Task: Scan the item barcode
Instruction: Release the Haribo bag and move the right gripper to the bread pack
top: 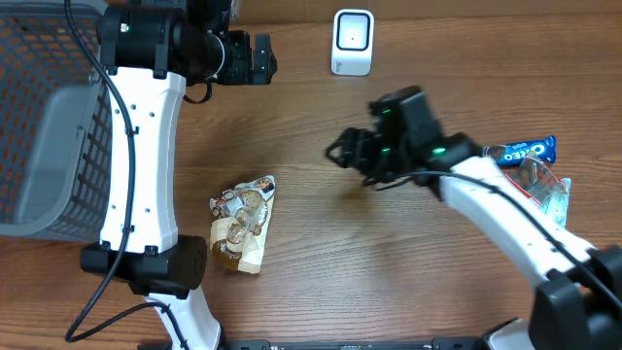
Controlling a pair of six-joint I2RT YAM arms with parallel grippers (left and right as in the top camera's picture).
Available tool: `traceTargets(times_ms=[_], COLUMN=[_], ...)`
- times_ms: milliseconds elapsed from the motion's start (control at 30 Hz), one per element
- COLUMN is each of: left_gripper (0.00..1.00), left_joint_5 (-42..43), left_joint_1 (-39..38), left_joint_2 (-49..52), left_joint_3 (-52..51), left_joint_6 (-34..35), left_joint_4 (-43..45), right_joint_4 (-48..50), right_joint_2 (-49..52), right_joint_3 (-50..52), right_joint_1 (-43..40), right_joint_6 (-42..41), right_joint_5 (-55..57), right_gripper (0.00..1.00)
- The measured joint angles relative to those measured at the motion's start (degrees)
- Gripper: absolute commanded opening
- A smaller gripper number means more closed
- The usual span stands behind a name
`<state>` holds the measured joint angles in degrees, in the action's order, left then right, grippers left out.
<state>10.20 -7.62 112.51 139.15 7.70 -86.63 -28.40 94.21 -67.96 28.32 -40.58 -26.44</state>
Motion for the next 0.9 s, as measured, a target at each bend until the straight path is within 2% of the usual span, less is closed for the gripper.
traceTargets(times_ms=[167,333,400,533,900], left_gripper=[1.00,0.99,1.00,1.00,1.00], left_joint_5=[-1.57,-6.43,-8.15,-10.14,-11.37], left_joint_1=[0.48,3.32,5.27,9.22,11.85], left_joint_2=[0.00,0.00,0.00,0.00,0.00], left_joint_3=[0.00,0.00,0.00,0.00,0.00], left_joint_6=[0.04,1.66,2.51,3.32,4.22], left_joint_4=[-1.31,-1.77,-2.01,-2.78,-5.38], right_joint_4=[9.29,16.46,16.98,17.40,20.74], right_joint_2=[4.57,9.55,10.56,10.84,15.65], right_joint_3=[0.11,0.15,0.15,0.15,-0.39], right_joint_1=[6.58,12.83,15.32,19.93,25.05], right_joint_6=[-5.60,-9.22,-10.25,-11.13,-11.69], right_joint_5=[1.46,4.31,6.56,11.69,17.53], right_gripper=[0.73,0.80,0.84,0.88,0.87])
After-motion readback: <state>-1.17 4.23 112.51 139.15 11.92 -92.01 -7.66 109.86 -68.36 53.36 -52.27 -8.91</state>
